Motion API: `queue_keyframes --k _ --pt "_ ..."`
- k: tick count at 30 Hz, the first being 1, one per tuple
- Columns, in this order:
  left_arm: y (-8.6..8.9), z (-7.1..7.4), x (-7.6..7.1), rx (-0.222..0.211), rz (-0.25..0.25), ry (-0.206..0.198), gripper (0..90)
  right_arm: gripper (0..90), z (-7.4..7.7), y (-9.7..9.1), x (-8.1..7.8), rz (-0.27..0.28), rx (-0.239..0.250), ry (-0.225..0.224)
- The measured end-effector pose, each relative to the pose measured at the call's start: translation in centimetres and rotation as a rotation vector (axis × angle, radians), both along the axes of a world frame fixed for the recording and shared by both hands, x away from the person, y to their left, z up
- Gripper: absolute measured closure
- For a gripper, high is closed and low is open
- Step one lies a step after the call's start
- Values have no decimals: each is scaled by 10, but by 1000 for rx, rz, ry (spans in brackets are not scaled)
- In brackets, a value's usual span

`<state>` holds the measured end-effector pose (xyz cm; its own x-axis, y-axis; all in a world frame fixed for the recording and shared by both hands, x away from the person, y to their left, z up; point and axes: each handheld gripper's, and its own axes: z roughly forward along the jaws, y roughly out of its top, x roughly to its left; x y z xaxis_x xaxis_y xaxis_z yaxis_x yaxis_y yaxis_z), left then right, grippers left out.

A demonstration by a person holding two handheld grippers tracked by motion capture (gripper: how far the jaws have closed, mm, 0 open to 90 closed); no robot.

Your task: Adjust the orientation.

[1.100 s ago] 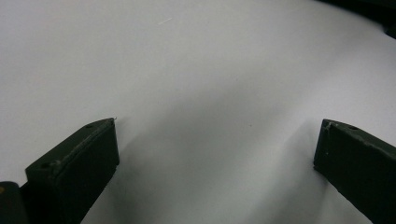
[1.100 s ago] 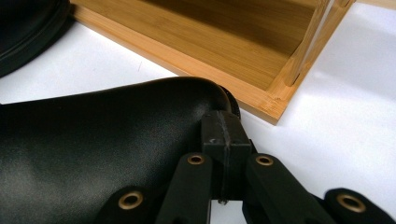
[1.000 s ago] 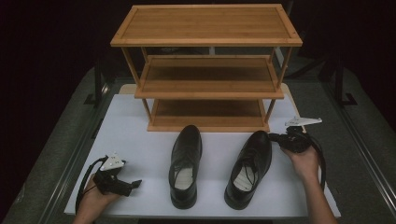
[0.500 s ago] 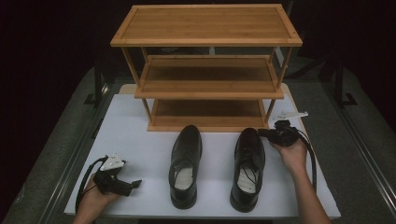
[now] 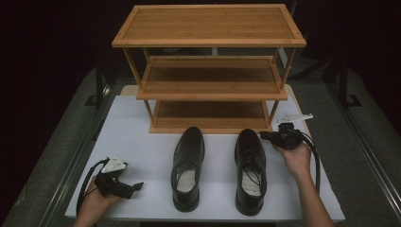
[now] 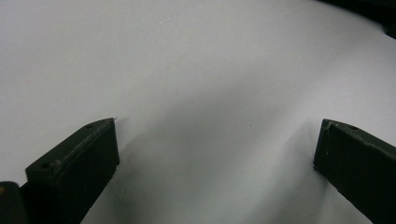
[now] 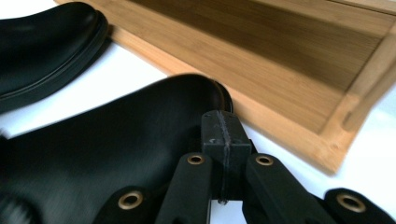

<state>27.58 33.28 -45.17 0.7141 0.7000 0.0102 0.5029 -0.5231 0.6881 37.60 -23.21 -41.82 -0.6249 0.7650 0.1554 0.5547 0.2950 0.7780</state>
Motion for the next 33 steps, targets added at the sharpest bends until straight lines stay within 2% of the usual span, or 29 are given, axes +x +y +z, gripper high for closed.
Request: queue_keyframes --k 1,2,4,8,9,10,15,25,28,29,33 --pt "0 0 0 0 0 0 0 898 0 -5 -8 6 13 1" --pt "0 0 0 0 0 0 0 898 0 -5 -8 6 13 1" --pt "0 0 0 1 0 2 0 898 0 -10 -20 23 5 0" --pt "0 0 0 2 -1 2 0 898 1 -14 -32 45 5 9" --pt "0 0 0 2 -1 2 0 898 1 -17 -40 51 16 4" --pt "0 0 0 2 -1 2 0 898 1 -17 -40 51 16 4" --pt "0 0 0 2 -1 2 0 898 -5 -22 -61 73 23 22" --pt "0 0 0 1 -1 2 0 898 -16 -22 -87 108 22 58" --pt "0 0 0 2 -1 3 0 898 -21 -19 -94 132 16 77" --pt "0 0 0 2 -1 2 0 898 -25 -16 -97 154 15 97" --pt "0 0 0 2 -1 3 0 897 -29 -9 -101 184 5 113"
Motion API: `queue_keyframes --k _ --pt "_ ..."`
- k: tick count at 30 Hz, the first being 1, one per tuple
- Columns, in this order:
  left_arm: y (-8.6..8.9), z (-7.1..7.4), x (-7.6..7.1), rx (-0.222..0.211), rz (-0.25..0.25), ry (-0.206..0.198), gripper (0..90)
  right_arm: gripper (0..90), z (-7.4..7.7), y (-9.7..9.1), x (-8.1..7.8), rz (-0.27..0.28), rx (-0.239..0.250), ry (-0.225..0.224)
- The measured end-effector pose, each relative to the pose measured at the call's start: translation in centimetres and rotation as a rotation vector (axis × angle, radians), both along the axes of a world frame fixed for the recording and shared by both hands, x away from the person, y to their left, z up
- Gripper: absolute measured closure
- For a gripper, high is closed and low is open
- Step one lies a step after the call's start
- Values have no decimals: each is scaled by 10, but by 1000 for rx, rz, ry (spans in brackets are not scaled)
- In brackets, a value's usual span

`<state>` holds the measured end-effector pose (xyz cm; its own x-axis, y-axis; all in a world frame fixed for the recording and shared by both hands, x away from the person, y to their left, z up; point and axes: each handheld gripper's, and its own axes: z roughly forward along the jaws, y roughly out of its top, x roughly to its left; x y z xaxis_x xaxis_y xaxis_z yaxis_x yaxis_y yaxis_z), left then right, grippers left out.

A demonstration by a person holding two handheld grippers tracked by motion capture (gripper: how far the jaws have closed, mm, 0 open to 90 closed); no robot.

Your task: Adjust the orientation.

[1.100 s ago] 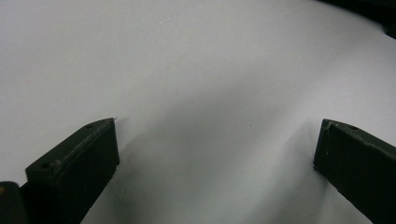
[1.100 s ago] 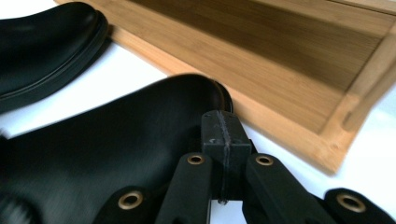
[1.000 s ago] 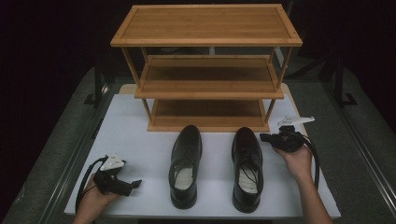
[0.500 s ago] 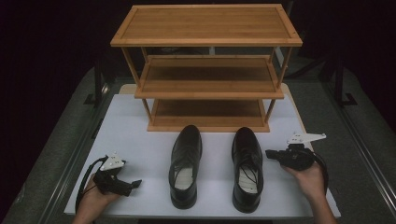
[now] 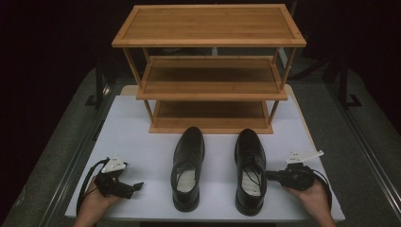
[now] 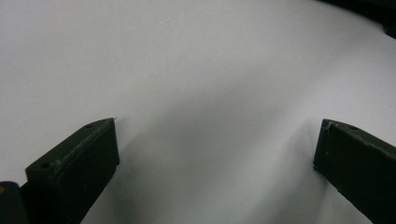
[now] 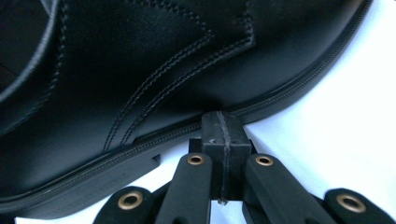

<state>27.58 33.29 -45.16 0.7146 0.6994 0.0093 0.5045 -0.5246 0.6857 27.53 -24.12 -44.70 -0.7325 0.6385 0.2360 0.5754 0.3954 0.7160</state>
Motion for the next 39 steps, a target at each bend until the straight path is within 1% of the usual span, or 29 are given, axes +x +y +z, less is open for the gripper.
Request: queue_keyframes --k 2,4,7,14,19,27,28,39 --pt "0 0 0 1 0 0 0 898 0 1 0 0 -5 -3" --pt "0 0 0 0 0 0 0 898 0 1 1 0 6 3" --pt "0 0 0 0 0 0 0 898 0 1 1 0 3 0" --pt "0 0 0 0 0 0 0 898 0 8 6 9 4 0" --pt "0 0 0 0 0 0 0 898 0 19 12 28 -1 -5" --pt "0 0 0 0 0 0 0 898 1 27 14 44 -9 -3" --pt "0 0 0 1 0 0 0 898 2 30 16 52 -15 -5" --pt "0 0 0 1 0 0 0 898 3 48 20 81 -23 -7"
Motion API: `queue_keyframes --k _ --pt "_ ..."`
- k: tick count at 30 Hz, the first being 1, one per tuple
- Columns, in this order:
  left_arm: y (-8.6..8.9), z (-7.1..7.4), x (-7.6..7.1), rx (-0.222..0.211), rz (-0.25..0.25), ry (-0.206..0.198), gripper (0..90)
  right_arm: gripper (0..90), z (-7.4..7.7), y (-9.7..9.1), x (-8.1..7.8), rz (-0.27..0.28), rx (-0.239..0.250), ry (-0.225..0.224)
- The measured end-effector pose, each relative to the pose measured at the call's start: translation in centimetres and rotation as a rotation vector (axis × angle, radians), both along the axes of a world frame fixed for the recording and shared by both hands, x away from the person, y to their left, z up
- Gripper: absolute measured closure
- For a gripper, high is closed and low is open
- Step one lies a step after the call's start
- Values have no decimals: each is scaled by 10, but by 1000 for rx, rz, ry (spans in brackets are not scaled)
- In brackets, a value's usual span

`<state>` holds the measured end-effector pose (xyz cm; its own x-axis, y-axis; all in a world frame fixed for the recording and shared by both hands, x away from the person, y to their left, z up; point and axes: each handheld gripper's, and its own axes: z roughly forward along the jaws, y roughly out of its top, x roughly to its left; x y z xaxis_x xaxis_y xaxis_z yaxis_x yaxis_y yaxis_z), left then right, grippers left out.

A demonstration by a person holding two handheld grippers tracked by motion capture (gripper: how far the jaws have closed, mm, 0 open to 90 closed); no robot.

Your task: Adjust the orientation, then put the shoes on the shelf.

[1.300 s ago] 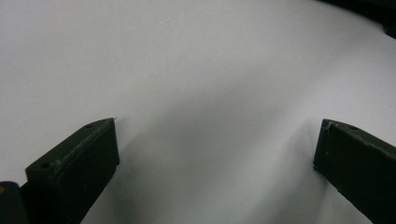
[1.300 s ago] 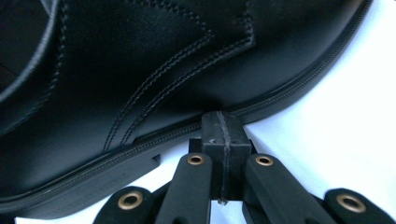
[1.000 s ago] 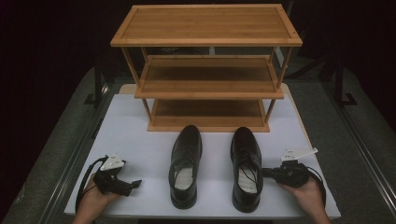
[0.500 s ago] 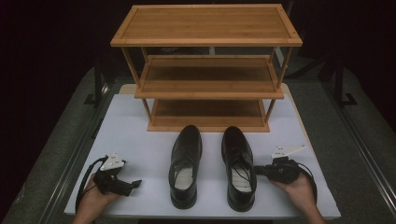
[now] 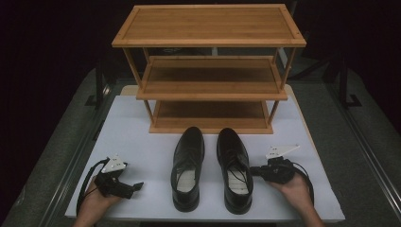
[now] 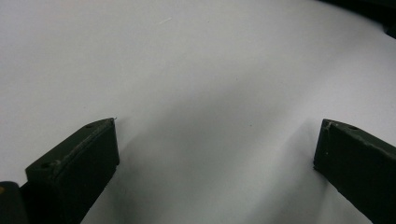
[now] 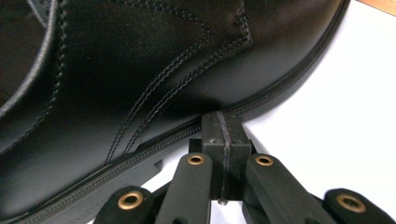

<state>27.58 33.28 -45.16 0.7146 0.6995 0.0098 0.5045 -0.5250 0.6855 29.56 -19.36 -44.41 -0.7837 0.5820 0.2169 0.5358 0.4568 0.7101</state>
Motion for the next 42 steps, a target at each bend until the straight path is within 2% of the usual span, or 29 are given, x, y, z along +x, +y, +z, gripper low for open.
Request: queue_keyframes --k 19,22,27,32,34,36,37,38,39,42 --pt "0 0 0 0 0 0 0 898 3 32 4 59 17 -2" --pt "0 0 0 0 0 0 0 898 3 35 4 72 2 -3" --pt "0 0 0 0 0 0 0 896 2 34 4 73 4 0" --pt "0 0 0 -1 0 0 0 839 5 26 5 24 17 -15" --pt "0 0 0 -1 0 0 0 777 8 19 6 -16 38 -25" --pt "0 0 0 -1 0 1 0 760 9 16 6 -23 43 -30" --pt "0 0 0 0 -1 1 0 690 11 13 5 -37 55 -35" --pt "0 0 0 0 -1 1 0 690 11 13 5 -37 55 -35" --pt "0 1 0 -1 -2 2 0 630 14 10 5 -55 68 -38" --pt "0 2 2 -16 3 5 0 590 19 7 5 -67 92 -48"
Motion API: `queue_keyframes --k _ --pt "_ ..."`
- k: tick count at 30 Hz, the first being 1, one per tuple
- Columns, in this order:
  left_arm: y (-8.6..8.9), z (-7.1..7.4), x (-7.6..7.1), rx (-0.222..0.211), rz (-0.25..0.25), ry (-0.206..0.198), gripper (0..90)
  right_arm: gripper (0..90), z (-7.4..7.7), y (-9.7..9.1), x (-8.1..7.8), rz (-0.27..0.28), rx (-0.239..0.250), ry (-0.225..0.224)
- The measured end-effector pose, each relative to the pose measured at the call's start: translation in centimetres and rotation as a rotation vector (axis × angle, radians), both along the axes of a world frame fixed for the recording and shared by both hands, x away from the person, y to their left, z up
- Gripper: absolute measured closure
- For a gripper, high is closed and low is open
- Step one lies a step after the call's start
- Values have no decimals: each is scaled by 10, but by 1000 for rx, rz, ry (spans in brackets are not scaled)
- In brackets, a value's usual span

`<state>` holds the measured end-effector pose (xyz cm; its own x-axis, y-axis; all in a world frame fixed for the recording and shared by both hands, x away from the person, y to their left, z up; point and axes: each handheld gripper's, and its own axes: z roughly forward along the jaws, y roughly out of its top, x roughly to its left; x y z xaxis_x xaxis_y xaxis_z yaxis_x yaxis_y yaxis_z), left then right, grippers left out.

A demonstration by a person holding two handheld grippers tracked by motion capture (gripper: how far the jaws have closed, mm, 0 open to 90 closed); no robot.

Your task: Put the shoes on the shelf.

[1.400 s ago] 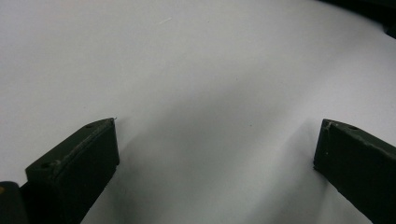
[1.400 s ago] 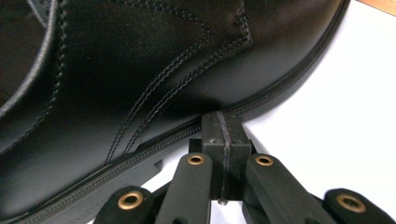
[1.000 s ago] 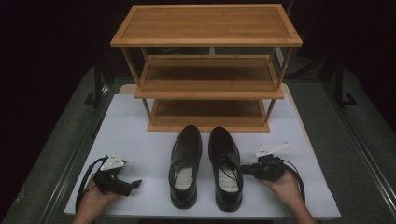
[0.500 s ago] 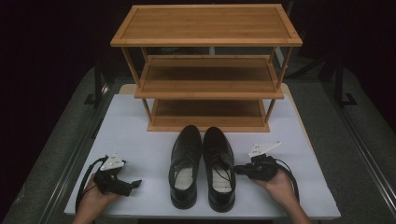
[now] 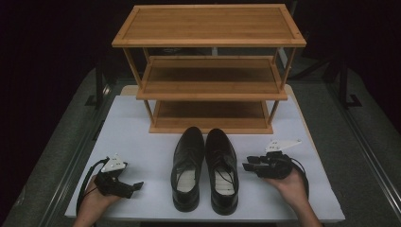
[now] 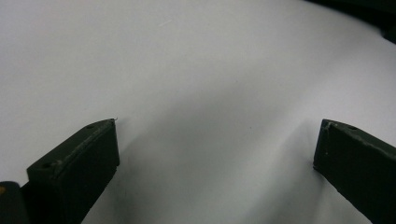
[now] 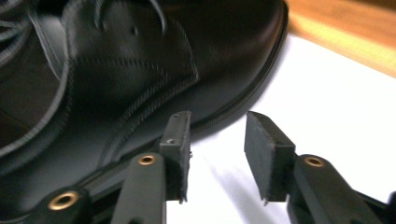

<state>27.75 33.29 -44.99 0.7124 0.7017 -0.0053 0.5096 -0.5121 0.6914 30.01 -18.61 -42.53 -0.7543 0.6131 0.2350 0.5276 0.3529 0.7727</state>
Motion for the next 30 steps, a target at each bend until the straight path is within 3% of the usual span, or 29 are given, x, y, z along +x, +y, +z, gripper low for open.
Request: queue_keyframes --k 1,6,8,9,10,11,16,20,30 --pt "-1 3 2 -45 -3 11 0 567 4 -1 -1 -4 8 -11" --pt "-9 16 4 -85 -27 -18 68 504 14 -3 -3 -30 32 -36" --pt "-14 25 5 -114 -38 -24 69 477 20 -3 -4 -34 47 -41" --pt "-18 35 6 -155 -58 -28 145 476 25 -3 -6 -31 50 -58" --pt "-18 35 6 -155 -58 -28 151 476 28 -3 -7 -26 56 -67" --pt "-23 44 7 -187 -67 -31 152 476 30 -2 -8 -24 65 -74" --pt "-36 59 12 -196 -97 -51 160 481 38 3 -11 -8 74 -93" --pt "-51 71 17 -238 -136 -70 214 481 41 10 -10 11 84 -97" --pt "-85 85 29 -263 -204 -95 223 470 46 31 -4 63 96 -98"
